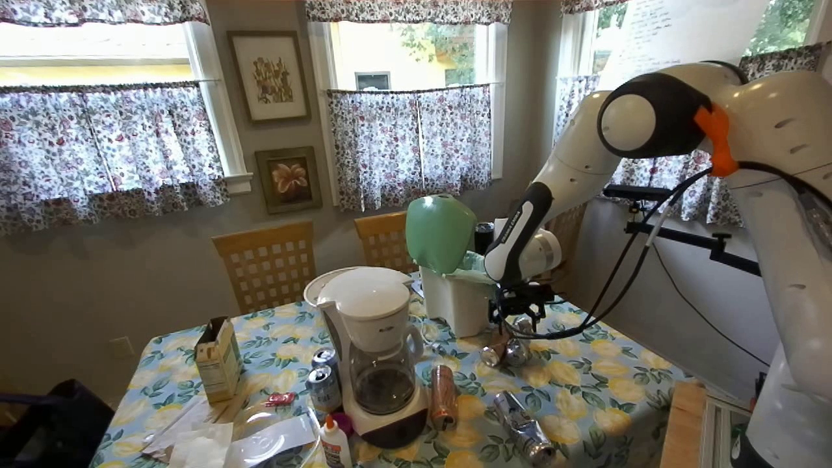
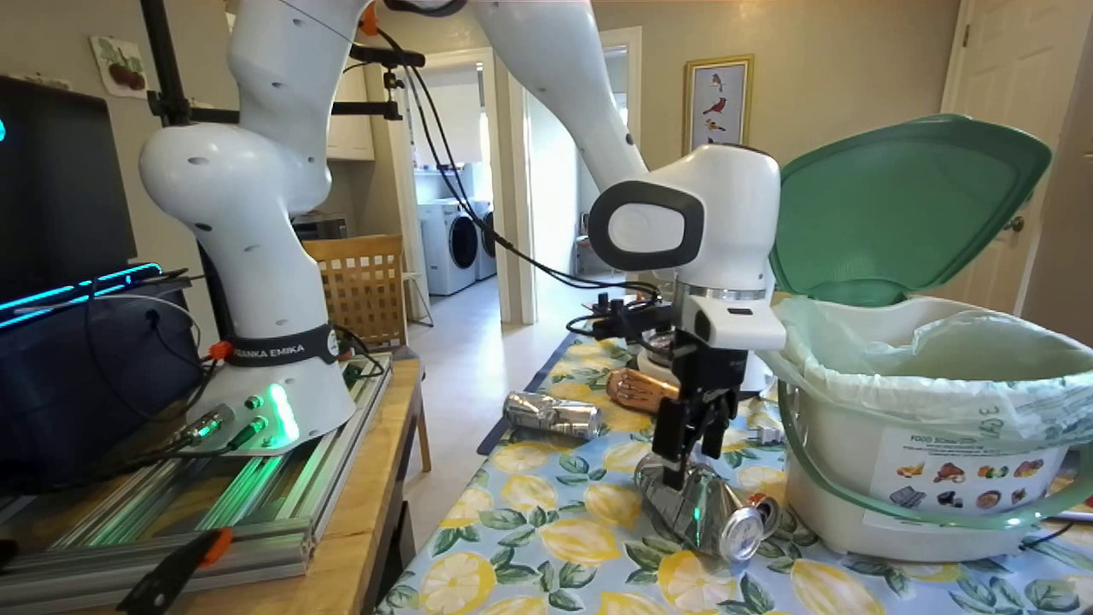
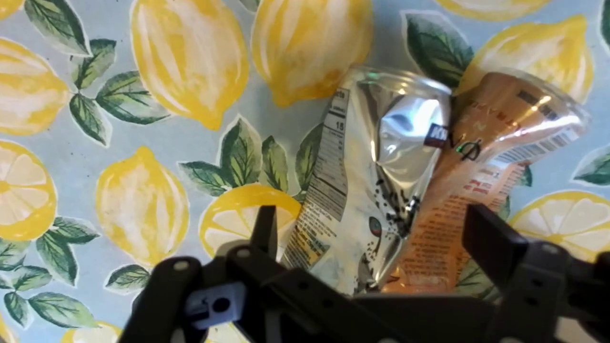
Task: Throw two cans into the bin
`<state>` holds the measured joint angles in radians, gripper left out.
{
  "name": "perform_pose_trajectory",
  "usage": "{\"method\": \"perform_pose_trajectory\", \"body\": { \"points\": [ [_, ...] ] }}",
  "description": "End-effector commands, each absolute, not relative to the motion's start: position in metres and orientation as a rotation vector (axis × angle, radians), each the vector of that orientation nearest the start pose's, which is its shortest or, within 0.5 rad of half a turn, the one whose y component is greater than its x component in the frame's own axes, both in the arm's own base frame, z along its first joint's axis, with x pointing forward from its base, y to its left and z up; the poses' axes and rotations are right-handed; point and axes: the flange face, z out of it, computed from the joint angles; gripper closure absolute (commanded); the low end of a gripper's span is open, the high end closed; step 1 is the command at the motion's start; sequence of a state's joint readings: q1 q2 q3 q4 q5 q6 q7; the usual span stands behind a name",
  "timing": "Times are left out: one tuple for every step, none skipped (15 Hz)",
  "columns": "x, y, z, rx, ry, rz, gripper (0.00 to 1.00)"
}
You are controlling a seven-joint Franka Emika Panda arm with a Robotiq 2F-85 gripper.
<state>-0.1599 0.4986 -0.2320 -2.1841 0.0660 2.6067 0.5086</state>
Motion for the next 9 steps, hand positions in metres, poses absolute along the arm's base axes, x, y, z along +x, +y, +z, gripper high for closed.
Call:
{"method": "perform_pose_trajectory", "body": {
  "points": [
    [0.522,-0.215,0.143,-2.864,1.488,0.061,0.00],
    [0.523,-0.214,0.141,-2.865,1.487,0.060,0.00],
    [0.526,-0.214,0.138,-2.869,1.484,0.053,0.00],
    [0.528,-0.213,0.135,-2.870,1.477,0.056,0.00],
    [0.530,-0.212,0.132,-2.869,1.481,0.060,0.00],
    [0.532,-0.212,0.129,-2.871,1.479,0.061,0.00],
    [0.533,-0.210,0.127,-2.873,1.477,0.066,0.00],
    [0.535,-0.210,0.124,-2.876,1.474,0.067,0.00],
    [0.536,-0.209,0.121,-2.881,1.471,0.070,0.00]
  ]
}}
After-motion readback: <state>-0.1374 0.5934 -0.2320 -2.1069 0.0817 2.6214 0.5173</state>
